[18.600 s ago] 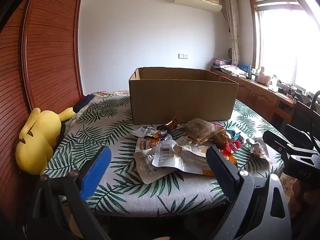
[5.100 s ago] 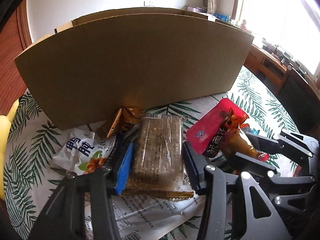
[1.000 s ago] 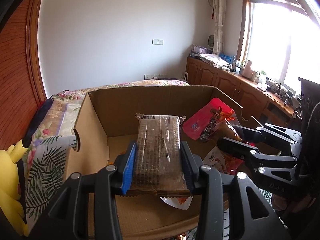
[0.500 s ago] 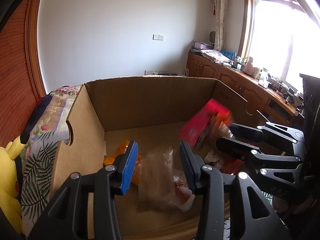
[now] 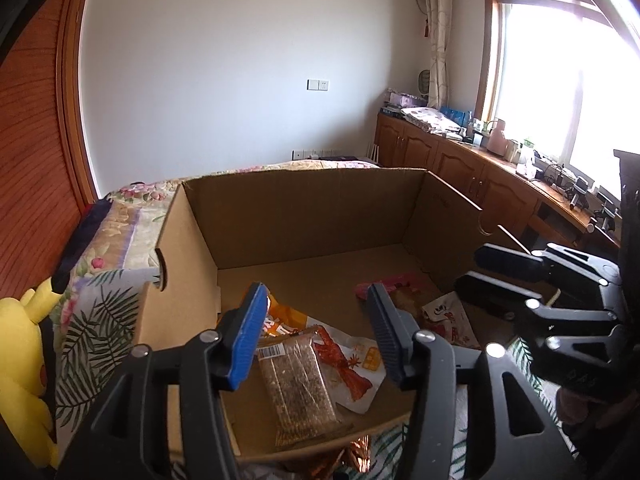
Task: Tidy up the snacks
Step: 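Move both grippers back to the snack pile beside the box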
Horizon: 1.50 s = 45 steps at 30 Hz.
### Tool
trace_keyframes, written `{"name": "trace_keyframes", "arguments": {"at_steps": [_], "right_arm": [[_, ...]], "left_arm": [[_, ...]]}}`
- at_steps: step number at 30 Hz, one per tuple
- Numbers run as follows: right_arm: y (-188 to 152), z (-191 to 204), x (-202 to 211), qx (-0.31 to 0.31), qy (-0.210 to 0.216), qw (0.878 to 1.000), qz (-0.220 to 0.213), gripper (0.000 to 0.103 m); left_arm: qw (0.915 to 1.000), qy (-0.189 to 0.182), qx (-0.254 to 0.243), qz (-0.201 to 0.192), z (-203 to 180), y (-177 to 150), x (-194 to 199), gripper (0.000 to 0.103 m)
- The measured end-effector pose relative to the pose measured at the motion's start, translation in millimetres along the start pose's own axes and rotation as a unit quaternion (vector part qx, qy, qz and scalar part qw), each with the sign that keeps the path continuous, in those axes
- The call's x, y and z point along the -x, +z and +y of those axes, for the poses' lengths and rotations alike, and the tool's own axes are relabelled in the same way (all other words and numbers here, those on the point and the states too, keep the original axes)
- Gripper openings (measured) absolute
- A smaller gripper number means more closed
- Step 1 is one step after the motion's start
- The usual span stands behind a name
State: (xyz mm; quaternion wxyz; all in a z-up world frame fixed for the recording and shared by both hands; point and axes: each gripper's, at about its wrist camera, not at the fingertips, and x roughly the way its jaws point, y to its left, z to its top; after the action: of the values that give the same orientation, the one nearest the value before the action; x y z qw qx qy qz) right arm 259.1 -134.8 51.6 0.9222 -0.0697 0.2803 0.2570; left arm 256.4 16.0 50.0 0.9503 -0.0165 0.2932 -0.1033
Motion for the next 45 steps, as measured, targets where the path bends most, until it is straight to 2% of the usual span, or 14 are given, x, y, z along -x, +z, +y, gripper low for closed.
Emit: {"name": "trace_keyframes", "arguments": {"at_steps": [7, 15, 21, 30, 38, 45], "right_arm": [[-11, -4, 44, -0.009, -0.019, 1.000, -0.015, 0.043], [-42, -14, 79, -0.027, -0.054, 0.998, -0.004, 0.045], [-78, -26, 81, -0.047, -0.068, 0.996, 0.036, 0.046], [-121, -33, 65, -0.067, -0.066, 0.991, 0.091, 0.046], [-137, -26, 56, -0.061, -0.054, 0.990, 0.116, 0.046], [-144, -25, 53, -0.053, -0.047, 0.989, 0.131, 0.046]], "left_arm": [[0.9999, -0.004, -0.004, -0.012, -3, -9, 35, 0.060], [0.9999, -0.012, -0.002, -0.011, -4, -36, 64, 0.069], [0.9999, -0.007, 0.005, 0.006, -3, -66, 74, 0.070], [0.9980, 0.006, 0.019, 0.060, 10, -119, 69, 0.070], [0.9955, -0.002, 0.012, 0.094, 2, -147, 65, 0.070], [0.9946, -0.013, 0.002, 0.103, -18, -156, 66, 0.069]]}}
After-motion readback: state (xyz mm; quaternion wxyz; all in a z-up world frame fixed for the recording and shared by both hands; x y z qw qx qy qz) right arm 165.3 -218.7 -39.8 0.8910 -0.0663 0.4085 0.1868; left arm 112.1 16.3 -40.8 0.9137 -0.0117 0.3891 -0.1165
